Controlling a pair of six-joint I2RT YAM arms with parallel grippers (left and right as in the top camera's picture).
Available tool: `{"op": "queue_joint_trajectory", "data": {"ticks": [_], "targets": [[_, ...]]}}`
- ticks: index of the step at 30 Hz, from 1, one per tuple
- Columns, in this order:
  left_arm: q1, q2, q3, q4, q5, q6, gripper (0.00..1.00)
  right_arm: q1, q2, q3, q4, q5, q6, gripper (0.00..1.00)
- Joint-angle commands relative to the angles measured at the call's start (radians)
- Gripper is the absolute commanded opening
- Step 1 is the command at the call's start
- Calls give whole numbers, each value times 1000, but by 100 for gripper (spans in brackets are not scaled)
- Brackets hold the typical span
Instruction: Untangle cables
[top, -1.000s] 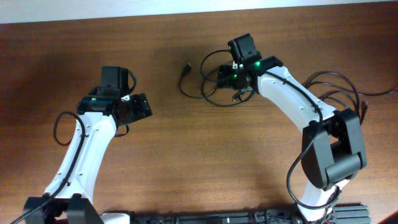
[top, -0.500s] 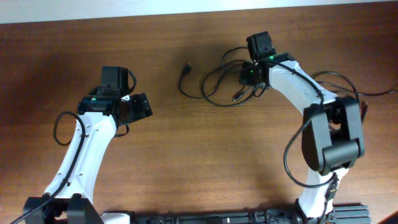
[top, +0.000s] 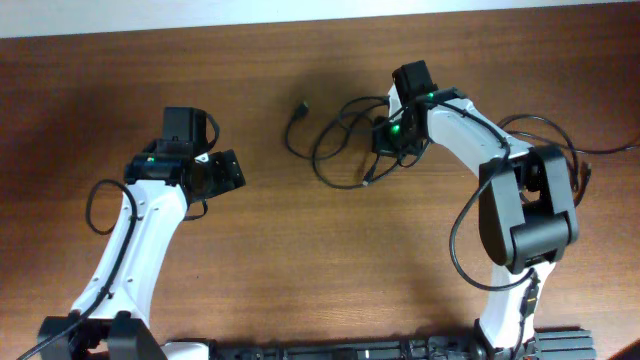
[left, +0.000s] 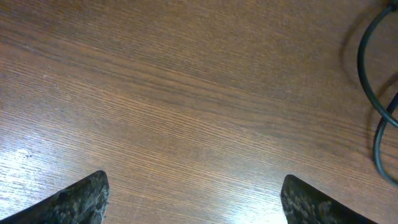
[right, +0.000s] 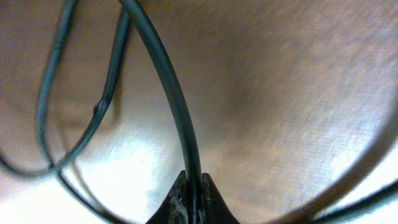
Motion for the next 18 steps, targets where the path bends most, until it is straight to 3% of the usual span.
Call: {"op": "queue_joint_trajectory", "data": {"ticks": [1,6,10,13,14,18], "targets": [[0,10,1,0,8,-7,89,4,-203,29,-22,-97,-108,4],[0,10,1,3,8,-7,89,5,-579,36,-21,-108,-111,4],[0,10,1,3,20,-7,91,5,-740,36,-22,-170,-111,4],[0,14,1,33,229,-6,98,5,-763,36,-37,-213,-110,4],[-1,24,1,63,359,-6,100,5,-760,36,-45,-212,-110,4],[0,63,1,152,735,-48,100,5,-752,36,-48,-212,-108,4]]}}
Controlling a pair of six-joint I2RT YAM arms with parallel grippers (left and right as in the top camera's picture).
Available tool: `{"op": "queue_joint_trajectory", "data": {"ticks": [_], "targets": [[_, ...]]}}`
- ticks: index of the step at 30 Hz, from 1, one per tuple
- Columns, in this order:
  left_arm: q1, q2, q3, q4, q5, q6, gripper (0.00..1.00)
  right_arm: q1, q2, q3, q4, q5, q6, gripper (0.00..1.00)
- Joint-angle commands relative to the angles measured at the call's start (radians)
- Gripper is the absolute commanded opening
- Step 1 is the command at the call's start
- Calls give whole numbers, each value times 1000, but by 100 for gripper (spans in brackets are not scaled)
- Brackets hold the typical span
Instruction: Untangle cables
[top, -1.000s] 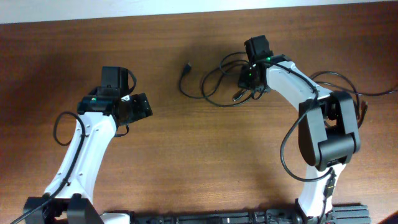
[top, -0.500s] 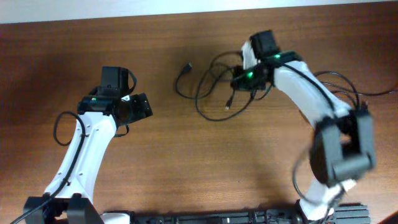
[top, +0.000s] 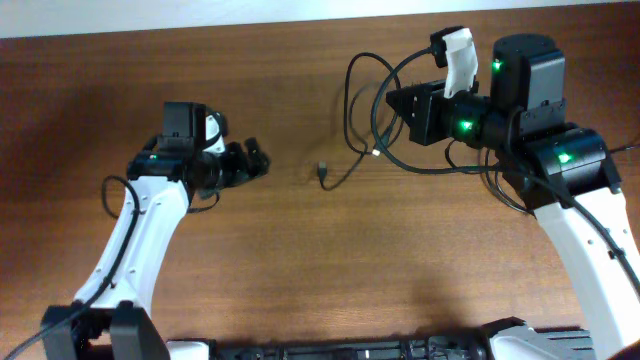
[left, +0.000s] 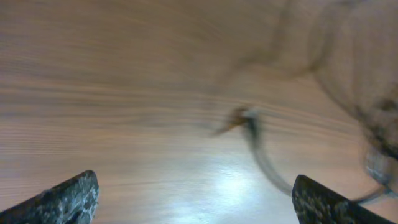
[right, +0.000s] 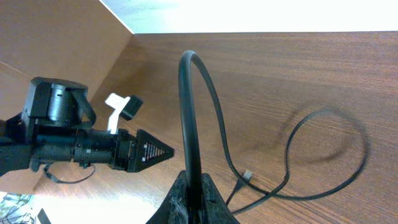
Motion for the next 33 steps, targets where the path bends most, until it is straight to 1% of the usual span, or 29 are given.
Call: {"op": "queue_joint_trajectory", "data": {"ticks": [1,2,3,4,5,6,7,10,12,17,21,22,23,24,25,26,28,30,32,33], "targets": [[-1,50,1,35,402,-95,100,5,3,11,5,-23,-11,4],[-3,56,1,35,407,-93,98,5,3,11,5,-23,-11,4],[-7,62,1,35,407,-62,96,5,3,11,5,-23,-11,4],[-16,68,1,35,407,13,96,5,3,11,4,-23,-11,4],[-41,74,1,34,406,169,100,5,4,11,4,-19,-11,4],[-64,77,1,33,406,280,99,5,5,11,4,-19,-11,4],[-86,78,1,33,402,359,99,5,5,11,4,-19,-11,4],[-164,78,1,35,344,477,99,5,5,11,2,-19,-11,4],[-203,78,1,35,324,519,99,5,6,11,1,-18,-11,4],[-336,93,1,108,208,518,99,5,6,11,1,-15,-11,4],[-409,131,1,184,202,517,99,5,6,11,1,-15,-11,4],[-418,143,1,193,202,517,89,5,6,11,2,-15,-11,4],[-428,159,1,197,191,517,74,5,6,11,1,-15,-11,4],[-432,172,1,189,161,517,52,5,6,11,1,-11,-11,4],[-432,176,1,176,120,517,40,5,6,11,0,-1,-11,4],[-429,176,1,156,58,517,20,5,6,11,-11,38,-11,4],[-417,176,1,123,-55,511,0,4,6,11,-51,150,-11,4],[-374,170,2,74,-213,428,0,3,7,11,-126,341,-11,4],[-305,143,2,50,-281,393,0,-2,16,11,-195,525,82,4],[-253,116,2,42,-293,380,0,-23,25,11,-245,628,155,4]]}}
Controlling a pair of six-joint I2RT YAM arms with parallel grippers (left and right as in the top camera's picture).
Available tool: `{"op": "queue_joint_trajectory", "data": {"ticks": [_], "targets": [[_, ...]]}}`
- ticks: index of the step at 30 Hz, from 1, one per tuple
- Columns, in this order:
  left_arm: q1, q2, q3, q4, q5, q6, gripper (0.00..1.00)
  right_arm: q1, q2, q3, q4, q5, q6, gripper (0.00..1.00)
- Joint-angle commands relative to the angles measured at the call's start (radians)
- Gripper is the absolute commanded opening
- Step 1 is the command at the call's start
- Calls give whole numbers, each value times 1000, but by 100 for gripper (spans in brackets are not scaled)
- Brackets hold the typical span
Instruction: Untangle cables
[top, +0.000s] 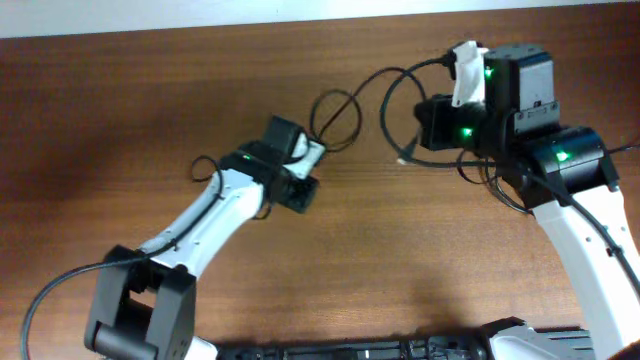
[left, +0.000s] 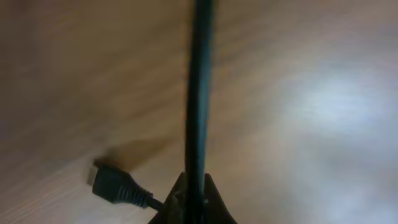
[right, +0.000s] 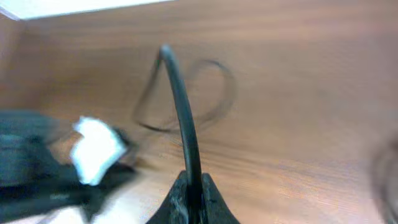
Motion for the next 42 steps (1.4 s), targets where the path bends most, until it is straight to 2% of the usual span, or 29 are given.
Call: {"op": "queue_joint_trajectory", "data": {"ticks": [1,3,6,9,12,14,17,19,22,25,27,29,32,36,41,42], "targets": [[130,-74,1,-18,-128,-64,0,-44,24,11,-83,330,161,4],[279,-153,1,-25,-129,-94,0,-154,63,11,-171,399,229,4],[420,-200,1,-46,-129,-176,0,-269,106,10,-228,399,232,4],[644,-224,1,-93,-128,-274,0,-445,159,10,-274,394,232,4],[819,-224,1,-141,-123,-369,0,-541,165,10,-278,388,231,4],[917,-224,1,-148,-61,-382,0,-579,165,10,-285,388,231,4],[974,-224,1,-148,1,-382,0,-599,165,10,-290,384,232,4],[981,-223,1,-147,143,-381,0,-597,165,10,-286,320,231,4],[920,-223,1,-147,332,-381,0,-596,165,10,-280,127,216,4],[768,-223,1,-146,363,-381,0,-571,165,10,-281,-24,163,4],[682,-223,1,-146,363,-381,0,-525,165,10,-281,-29,161,4],[541,-223,1,-146,362,-382,0,-452,165,10,-274,-29,141,4],[393,-223,1,-135,362,-437,0,-361,165,10,-262,-29,137,4],[201,-223,1,-47,359,-488,8,-222,170,10,-262,-29,137,4],[60,-223,1,51,359,-595,9,-97,206,10,-262,-29,137,4],[36,-223,1,61,359,-601,12,-66,225,10,-262,-29,137,4]]}}
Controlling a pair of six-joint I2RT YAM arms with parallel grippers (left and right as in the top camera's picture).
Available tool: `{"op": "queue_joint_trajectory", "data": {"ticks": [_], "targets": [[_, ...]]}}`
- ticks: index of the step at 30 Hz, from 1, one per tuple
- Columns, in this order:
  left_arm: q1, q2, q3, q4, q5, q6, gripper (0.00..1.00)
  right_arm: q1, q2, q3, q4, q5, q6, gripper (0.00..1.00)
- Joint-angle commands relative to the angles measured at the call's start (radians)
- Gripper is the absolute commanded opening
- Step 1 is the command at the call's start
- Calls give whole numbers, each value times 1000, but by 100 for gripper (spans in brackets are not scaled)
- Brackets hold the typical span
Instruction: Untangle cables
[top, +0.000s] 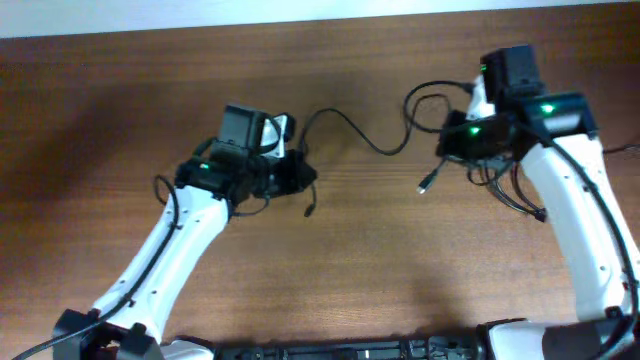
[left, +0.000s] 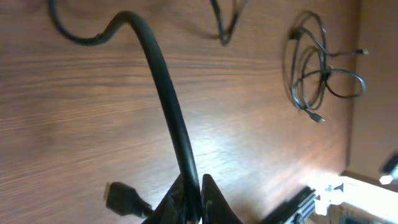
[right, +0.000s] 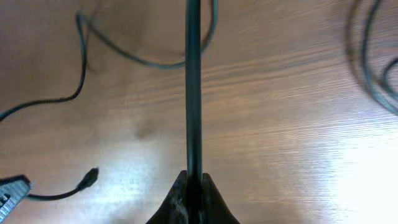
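A thick black cable (top: 350, 128) runs in a wavy line across the wooden table (top: 330, 280) between my two grippers. My left gripper (top: 298, 178) is shut on it near its big plug (top: 308, 210); the left wrist view shows the cable (left: 163, 87) pinched between the fingers, the plug (left: 121, 198) beside them. My right gripper (top: 452, 140) is shut on the cable's other stretch (right: 193, 93), which rises straight from the closed jaws. A thinner lead ends in a small plug (top: 424, 186) below the right gripper.
A bundle of other thin black cables (top: 505, 185) lies under the right arm, seen as a coil (left: 317, 68) in the left wrist view. The table's far edge (top: 320, 18) meets a white wall. My right arm's own cable (top: 620, 150) trails off right.
The loops that lay between the two grippers have opened into one wavy line. The right gripper sits a little lower and to the right; the left gripper stays about where it was, both still shut.
At first my left gripper stood open at the table's left while my right was shut on a cable in the tangle. The right then held it up on the right side. Later the left was shut near the plug end, loops between. Now the cable lies stretched.
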Motion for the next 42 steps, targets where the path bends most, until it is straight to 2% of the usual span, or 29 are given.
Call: {"op": "queue_joint_trajectory", "data": {"ticks": [1,2,3,4,6,10,14,17,25,30,31,32,37,42], "targets": [[-51,-19,2,21,6,-53,21,62,50,8,0,-4,-10,4],[-63,-19,2,21,6,-52,33,74,60,8,0,-4,-10,4],[-72,-19,2,21,-8,-52,63,87,78,8,3,-5,-10,4],[-72,-19,2,21,-21,-52,72,91,85,8,4,-5,-10,4],[-68,-19,2,20,-55,-47,77,92,97,8,8,-10,-10,4],[26,-19,2,0,-186,-2,81,120,107,7,31,-8,-18,4],[151,-19,2,-43,-197,-2,82,162,140,5,28,3,-18,4],[262,-19,2,-121,-196,-2,82,209,203,2,-35,53,-18,4],[284,-19,2,-143,-196,-2,82,222,277,-6,-112,62,-5,4],[284,-19,2,-143,-196,-2,82,270,277,-82,-116,56,-6,7],[284,-19,2,-143,-196,-2,82,281,277,-92,-108,56,-6,13],[284,-19,2,-143,-196,-2,82,290,277,-99,-98,56,-6,27],[282,-19,2,-152,-196,-2,82,295,277,-102,-59,56,-6,47],[282,-19,2,-157,-196,-2,82,295,277,-159,-54,57,8,48]]}}
